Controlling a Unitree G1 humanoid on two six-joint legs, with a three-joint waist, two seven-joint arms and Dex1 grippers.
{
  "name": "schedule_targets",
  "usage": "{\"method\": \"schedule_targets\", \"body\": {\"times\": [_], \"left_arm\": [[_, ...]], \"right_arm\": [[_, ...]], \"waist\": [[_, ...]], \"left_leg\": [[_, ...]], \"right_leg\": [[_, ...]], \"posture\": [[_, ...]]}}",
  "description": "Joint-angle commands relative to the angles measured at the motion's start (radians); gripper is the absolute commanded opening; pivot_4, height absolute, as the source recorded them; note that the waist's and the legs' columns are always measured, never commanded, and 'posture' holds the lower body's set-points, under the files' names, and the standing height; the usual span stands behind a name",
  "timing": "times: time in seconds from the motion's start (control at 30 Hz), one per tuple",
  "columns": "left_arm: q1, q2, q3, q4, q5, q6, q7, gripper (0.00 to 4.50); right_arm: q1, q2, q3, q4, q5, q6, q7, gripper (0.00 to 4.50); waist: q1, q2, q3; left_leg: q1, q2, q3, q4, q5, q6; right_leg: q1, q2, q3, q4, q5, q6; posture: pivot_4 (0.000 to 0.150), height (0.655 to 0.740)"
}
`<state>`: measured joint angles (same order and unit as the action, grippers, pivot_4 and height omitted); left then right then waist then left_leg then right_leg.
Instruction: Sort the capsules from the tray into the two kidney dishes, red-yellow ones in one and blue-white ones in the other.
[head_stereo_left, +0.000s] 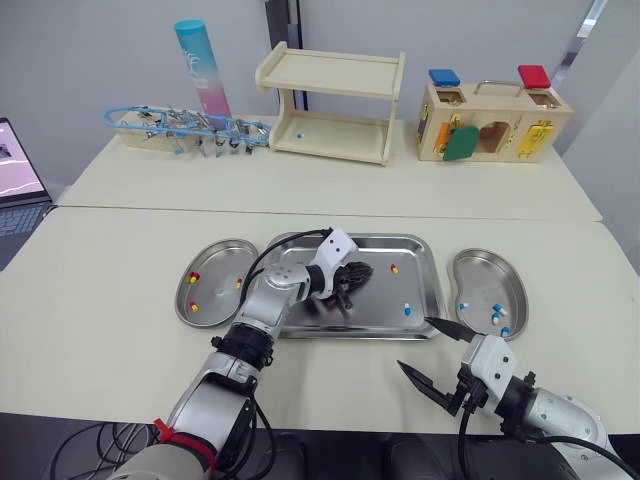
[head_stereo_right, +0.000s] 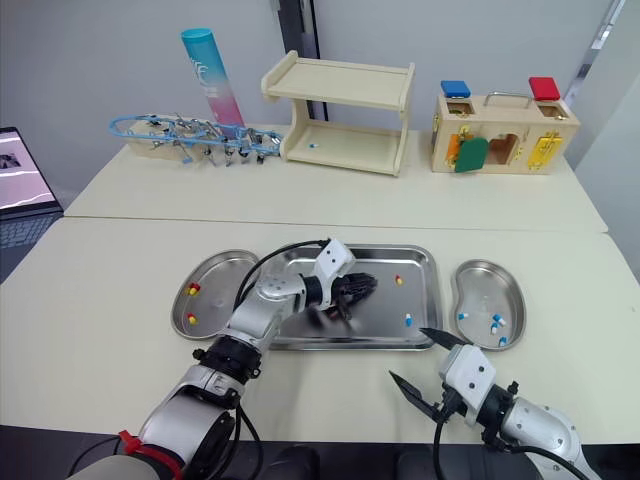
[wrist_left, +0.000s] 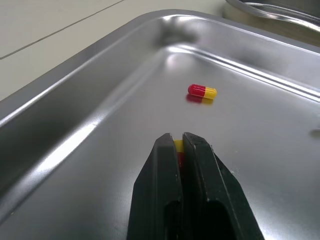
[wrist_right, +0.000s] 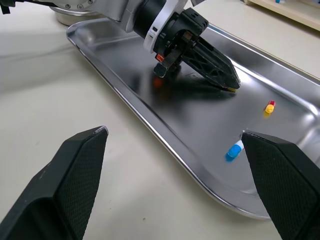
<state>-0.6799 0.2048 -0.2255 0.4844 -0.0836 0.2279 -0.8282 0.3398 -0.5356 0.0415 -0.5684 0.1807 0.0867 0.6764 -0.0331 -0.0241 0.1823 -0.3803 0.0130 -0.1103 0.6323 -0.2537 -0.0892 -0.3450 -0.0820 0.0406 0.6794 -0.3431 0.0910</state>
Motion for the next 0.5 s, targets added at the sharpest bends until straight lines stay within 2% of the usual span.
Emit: {"method": "schedule_targets", "body": {"times": [0.03, 0.23, 0.37, 0.5], "left_arm": [[0.003, 0.066, 0.070, -0.212, -0.065, 0.062, -0.030, 0.02], [0.117, 0.236, 0.217, -0.565, -0.201, 0.295, -0.030, 0.02], [0.241, 0.337, 0.355, -0.729, -0.243, 0.384, 0.040, 0.02], [0.402, 0.362, 0.493, -0.836, -0.233, 0.393, 0.151, 0.02]], "right_arm": [[-0.019, -0.012, -0.008, -0.044, 0.026, 0.003, 0.010, 4.50], [-0.087, -0.023, 0.002, -0.046, 0.064, 0.038, 0.039, 4.50], [-0.144, -0.042, 0.021, -0.039, 0.093, 0.057, 0.084, 4.50], [-0.203, -0.056, 0.043, -0.025, 0.125, 0.077, 0.125, 4.50]], "waist": [[0.000, 0.000, 0.000], [-0.005, 0.001, 0.000], [0.000, 0.001, 0.000], [0.001, 0.001, 0.000]], "left_leg": [[-0.001, 0.000, 0.000, 0.000, 0.000, 0.000], [-0.001, 0.000, 0.000, 0.000, 0.000, 0.000], [-0.001, 0.000, 0.000, 0.000, 0.000, 0.000], [-0.001, 0.000, -0.001, 0.000, 0.000, 0.000]], "right_leg": [[-0.001, 0.000, 0.000, 0.000, 0.000, 0.000], [-0.001, 0.000, 0.001, 0.000, 0.000, 0.000], [-0.001, 0.000, 0.001, 0.000, 0.000, 0.000], [-0.001, 0.000, 0.000, 0.000, 0.000, 0.000]], "posture": [[0.150, 0.7400], [0.150, 0.7400], [0.150, 0.7400], [0.150, 0.7400]]}}
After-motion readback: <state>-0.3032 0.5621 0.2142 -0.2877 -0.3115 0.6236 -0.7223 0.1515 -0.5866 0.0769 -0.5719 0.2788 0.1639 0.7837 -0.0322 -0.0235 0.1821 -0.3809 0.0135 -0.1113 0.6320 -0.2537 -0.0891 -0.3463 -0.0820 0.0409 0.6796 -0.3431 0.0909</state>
